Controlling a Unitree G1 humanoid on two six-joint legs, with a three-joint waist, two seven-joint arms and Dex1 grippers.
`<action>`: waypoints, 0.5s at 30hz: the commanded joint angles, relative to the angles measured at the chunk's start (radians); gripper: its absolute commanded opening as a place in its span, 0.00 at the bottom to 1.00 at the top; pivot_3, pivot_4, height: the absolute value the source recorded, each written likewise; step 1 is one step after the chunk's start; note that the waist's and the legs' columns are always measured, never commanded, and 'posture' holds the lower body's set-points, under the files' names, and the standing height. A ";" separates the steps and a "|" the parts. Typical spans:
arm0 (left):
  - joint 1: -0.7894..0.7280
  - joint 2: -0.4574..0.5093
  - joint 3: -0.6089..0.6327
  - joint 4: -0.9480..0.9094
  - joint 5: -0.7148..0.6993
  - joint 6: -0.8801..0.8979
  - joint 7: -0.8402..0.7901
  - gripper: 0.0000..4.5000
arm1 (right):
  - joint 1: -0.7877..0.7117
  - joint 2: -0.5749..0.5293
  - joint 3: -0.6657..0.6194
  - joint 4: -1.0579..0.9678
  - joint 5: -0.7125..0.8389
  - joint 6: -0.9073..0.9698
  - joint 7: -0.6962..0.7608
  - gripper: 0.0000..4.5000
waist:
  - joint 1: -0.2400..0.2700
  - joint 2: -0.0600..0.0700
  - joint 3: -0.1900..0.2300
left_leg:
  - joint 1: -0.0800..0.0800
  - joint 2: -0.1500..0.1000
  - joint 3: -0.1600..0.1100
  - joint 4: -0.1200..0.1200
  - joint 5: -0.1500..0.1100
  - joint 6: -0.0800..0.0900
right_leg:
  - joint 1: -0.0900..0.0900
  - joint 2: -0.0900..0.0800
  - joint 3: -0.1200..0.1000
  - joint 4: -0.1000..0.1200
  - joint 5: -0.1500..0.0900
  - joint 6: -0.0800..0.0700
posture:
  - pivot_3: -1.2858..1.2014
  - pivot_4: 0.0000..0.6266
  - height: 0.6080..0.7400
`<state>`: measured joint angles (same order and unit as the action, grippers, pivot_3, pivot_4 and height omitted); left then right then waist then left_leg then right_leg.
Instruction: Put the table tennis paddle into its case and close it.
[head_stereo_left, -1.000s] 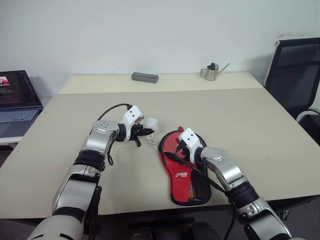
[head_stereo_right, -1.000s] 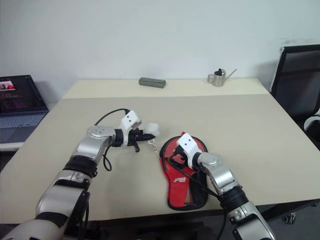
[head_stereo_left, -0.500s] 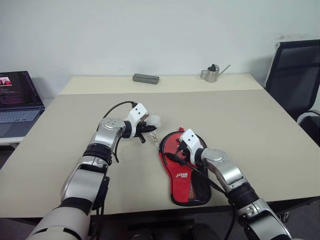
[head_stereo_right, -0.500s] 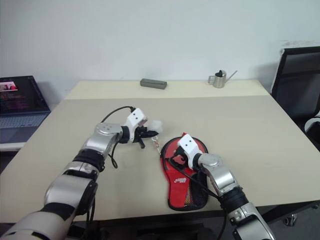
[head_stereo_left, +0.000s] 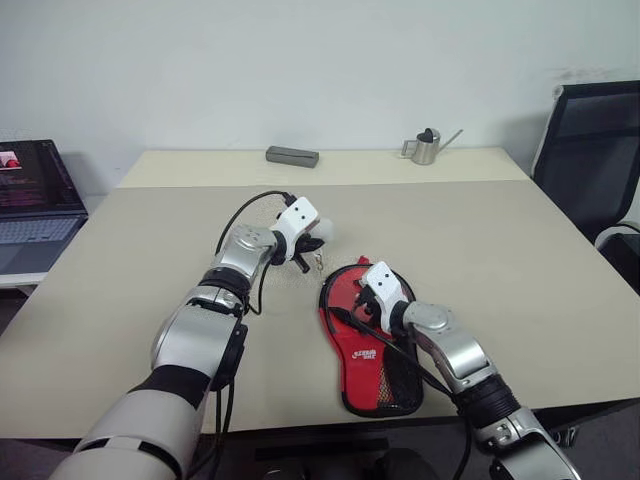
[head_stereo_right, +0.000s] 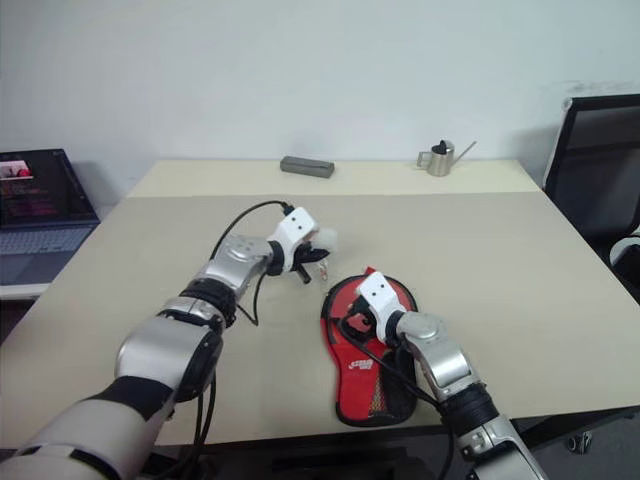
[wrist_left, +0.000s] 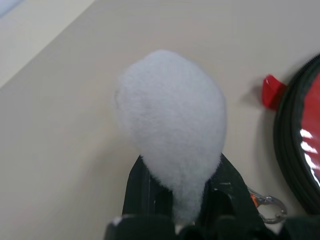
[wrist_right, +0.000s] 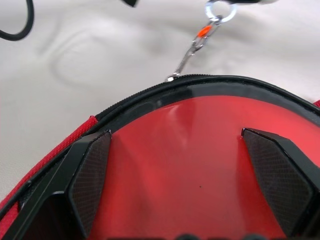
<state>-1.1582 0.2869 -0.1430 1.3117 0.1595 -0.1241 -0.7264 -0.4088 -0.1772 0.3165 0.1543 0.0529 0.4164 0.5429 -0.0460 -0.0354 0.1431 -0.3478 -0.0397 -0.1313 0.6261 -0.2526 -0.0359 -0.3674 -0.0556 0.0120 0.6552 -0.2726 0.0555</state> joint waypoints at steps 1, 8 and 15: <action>-0.072 -0.022 0.010 0.002 0.017 -0.036 0.043 0.05 | 0.141 -0.027 0.075 0.110 -0.058 0.170 -0.019 1.00 | 0.002 0.000 0.000 | 0.000 0.000 0.000 -0.001 0.000 -0.001 | 0.000 0.000 0.000 -0.001 0.000 0.000 | 0.52 0.24 1.00; -0.105 -0.065 0.002 0.030 0.066 -0.039 0.106 0.05 | 0.218 -0.026 0.092 -0.015 -0.048 0.246 -0.056 1.00 | 0.006 0.000 0.000 | -0.003 -0.001 0.000 -0.003 -0.004 -0.006 | 0.000 0.001 -0.002 -0.009 -0.002 0.003 | 0.52 0.24 1.00; -0.136 -0.110 0.011 0.047 0.103 -0.035 0.180 0.05 | 0.325 -0.038 0.105 -0.167 -0.038 0.329 -0.098 1.00 | 0.016 0.000 -0.001 | -0.010 -0.003 -0.001 -0.003 -0.010 -0.008 | -0.002 0.001 -0.003 -0.010 -0.006 0.006 | 0.52 0.24 1.00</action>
<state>-1.2343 0.1802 -0.1480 1.3782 0.2612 -0.1393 -0.5826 -0.2226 -0.1816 0.3282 -0.1499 0.0408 0.5491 0.4383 -0.0303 -0.0356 0.1425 -0.3599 -0.0429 -0.1326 0.6236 -0.2623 -0.0435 -0.3700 -0.0550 0.0093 0.6453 -0.2786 0.0616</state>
